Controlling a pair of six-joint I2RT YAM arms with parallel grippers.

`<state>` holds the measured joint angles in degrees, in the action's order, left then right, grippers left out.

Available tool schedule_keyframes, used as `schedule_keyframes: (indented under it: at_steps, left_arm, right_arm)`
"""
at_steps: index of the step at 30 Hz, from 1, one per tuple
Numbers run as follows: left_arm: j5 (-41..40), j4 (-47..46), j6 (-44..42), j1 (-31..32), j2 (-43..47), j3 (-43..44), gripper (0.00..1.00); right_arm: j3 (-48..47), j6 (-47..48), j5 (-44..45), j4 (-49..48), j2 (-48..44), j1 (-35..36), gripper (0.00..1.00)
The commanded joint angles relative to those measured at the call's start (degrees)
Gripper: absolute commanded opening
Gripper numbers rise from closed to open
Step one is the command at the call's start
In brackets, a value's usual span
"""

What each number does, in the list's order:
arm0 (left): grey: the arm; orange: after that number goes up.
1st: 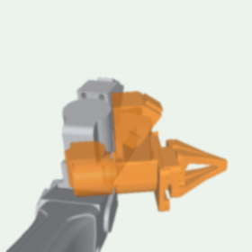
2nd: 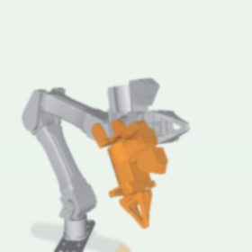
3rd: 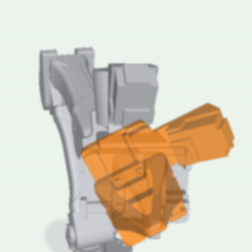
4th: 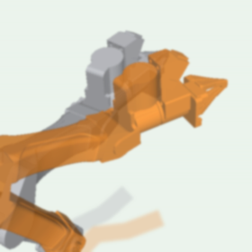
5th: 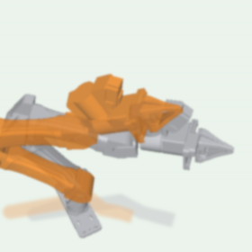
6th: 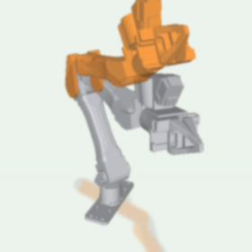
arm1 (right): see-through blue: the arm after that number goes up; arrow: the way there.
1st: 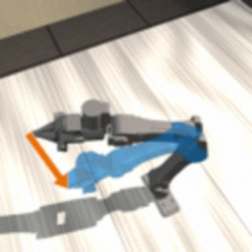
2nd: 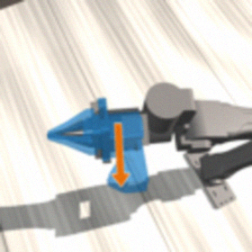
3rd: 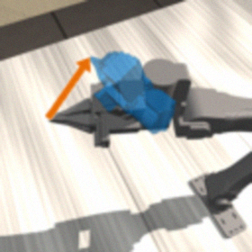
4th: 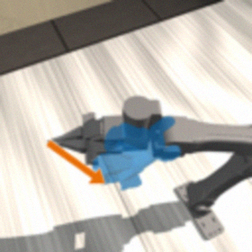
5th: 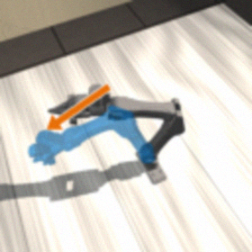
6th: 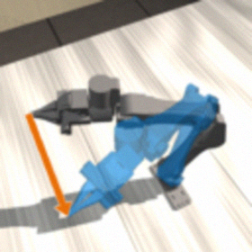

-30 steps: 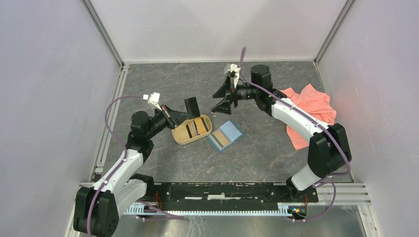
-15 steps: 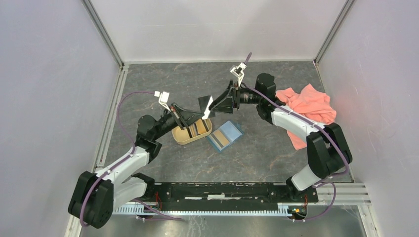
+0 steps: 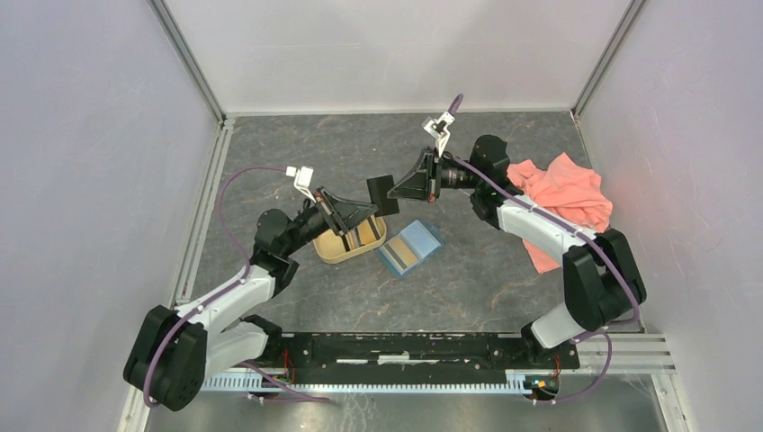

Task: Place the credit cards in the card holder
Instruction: Pick up the credit card from the storage box, then insert the credit card into the card holder.

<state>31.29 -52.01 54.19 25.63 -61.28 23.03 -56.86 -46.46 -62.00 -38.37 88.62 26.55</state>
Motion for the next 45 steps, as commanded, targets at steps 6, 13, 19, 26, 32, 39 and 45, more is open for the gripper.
schedule_keyframes:
  at_steps: [6, 13, 19, 26, 32, 39, 45]
  left_arm:
    - [-15.90, 29.81, -13.56, 0.13, 11.69, 2.71, 0.86]
    - [-12.40, 19.04, -0.12, 0.24, 10.38, -8.55, 0.97]
    - [-13.04, 14.33, 4.62, 5.54, 1.93, -10.92, 0.84]
    - [-20.84, 19.75, 1.79, 11.16, -4.63, -8.92, 0.66]
    - [-22.00, 17.72, 2.26, 12.49, -14.73, -7.44, 0.52]
    - [-23.72, 19.20, 2.92, 12.72, -21.11, -4.49, 0.45]
    - [-28.11, 23.60, 3.15, 12.69, -23.06, -2.64, 0.42]
  right_arm:
    - [-1.18, 57.11, -1.80, 46.81, -7.00, -4.69, 0.00]
    - [2.08, 67.39, 3.46, 60.57, -2.19, -7.29, 0.00]
    - [6.50, 53.59, 5.57, 48.70, 3.51, -7.98, 0.00]
    - [5.19, 46.56, 4.42, 44.15, 10.81, -8.17, 0.00]
    - [4.35, 42.41, 3.91, 41.59, 12.85, -9.16, 0.00]
    - [2.99, 40.94, 3.20, 40.70, 14.23, -9.57, 0.00]
    - [2.68, 40.61, 3.20, 40.48, 15.82, -9.54, 0.00]
